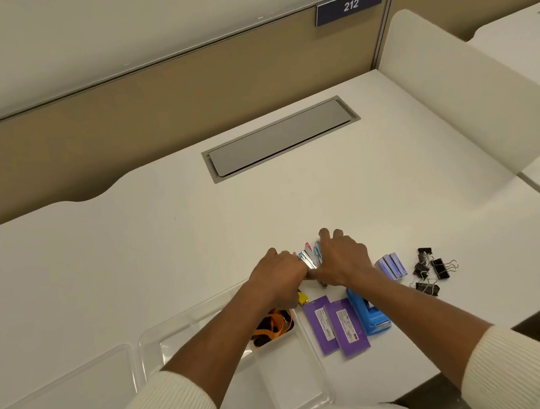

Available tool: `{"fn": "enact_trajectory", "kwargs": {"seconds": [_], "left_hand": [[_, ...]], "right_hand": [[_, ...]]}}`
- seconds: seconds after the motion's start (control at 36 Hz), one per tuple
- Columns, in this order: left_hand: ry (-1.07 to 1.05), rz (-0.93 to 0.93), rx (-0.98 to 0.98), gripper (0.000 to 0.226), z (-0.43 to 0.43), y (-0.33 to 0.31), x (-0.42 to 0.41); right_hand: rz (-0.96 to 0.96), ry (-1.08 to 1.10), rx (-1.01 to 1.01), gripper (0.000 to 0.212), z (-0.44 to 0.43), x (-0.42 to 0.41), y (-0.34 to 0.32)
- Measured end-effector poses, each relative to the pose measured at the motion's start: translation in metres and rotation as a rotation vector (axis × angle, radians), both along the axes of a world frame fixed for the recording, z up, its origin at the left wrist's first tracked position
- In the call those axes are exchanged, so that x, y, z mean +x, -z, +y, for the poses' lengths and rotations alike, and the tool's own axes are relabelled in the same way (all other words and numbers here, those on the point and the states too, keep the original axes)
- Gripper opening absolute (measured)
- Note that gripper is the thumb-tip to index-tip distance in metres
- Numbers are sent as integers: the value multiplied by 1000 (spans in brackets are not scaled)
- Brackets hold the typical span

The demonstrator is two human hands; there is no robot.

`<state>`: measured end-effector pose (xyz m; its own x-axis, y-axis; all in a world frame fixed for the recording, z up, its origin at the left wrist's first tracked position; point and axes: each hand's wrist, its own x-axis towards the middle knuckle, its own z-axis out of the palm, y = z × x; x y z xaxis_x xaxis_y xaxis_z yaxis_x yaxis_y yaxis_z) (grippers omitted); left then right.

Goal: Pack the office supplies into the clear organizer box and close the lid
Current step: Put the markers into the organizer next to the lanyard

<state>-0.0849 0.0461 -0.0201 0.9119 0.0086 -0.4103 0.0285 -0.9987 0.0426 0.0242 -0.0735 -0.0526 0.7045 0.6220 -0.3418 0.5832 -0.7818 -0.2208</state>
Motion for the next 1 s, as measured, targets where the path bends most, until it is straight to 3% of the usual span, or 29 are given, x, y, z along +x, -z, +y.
{"fn": "enact_trajectory", "kwargs": {"seconds": [0.11, 0.39, 0.69, 1.0], "left_hand": [[11, 61, 3, 23, -2, 3, 8], [-1, 60, -41, 14, 6, 11, 16], [-405, -280, -370, 27, 24, -1, 6], [-845, -586, -647, 26, 42, -41, -45]], "right_hand": [[-16, -25, -19, 95, 3, 2, 11], [0, -41, 7, 71, 3, 15, 27], [79, -26, 174, 55, 4, 22, 31], [353, 88, 379, 46, 10, 19, -1]]}}
